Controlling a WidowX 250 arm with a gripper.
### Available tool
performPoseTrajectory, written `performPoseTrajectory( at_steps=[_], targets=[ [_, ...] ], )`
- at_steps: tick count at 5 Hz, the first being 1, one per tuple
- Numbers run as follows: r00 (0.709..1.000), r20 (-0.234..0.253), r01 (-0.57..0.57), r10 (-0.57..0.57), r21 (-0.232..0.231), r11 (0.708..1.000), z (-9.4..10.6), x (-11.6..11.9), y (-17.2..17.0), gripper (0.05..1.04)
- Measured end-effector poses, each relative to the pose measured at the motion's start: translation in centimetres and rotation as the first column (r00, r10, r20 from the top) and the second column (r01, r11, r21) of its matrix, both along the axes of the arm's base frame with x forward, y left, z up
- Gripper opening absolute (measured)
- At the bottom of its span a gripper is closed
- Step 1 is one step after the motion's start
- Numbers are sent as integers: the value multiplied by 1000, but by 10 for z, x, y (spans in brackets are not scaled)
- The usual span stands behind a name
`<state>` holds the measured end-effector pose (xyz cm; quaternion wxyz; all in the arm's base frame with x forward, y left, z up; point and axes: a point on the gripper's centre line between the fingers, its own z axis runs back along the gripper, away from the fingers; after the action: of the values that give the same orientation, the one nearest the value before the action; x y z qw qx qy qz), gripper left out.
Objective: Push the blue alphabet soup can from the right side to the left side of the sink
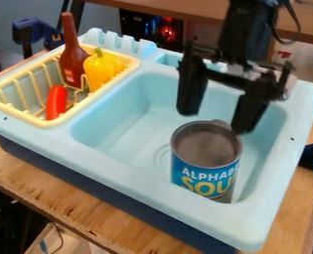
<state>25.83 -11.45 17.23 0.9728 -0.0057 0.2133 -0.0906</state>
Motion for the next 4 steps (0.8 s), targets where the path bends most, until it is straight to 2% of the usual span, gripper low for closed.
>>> performPoseTrajectory(
  at_steps=[2, 3, 4],
  targets=[
    [992, 56, 116, -117, 22, 993, 14, -30, -45, 1000],
    [986, 95, 138, -136, -15, 990, 13, -34, -55, 1000],
    [967, 218, 151, -131, -79, 985, 18, -42, -72, 1000]
  ],
)
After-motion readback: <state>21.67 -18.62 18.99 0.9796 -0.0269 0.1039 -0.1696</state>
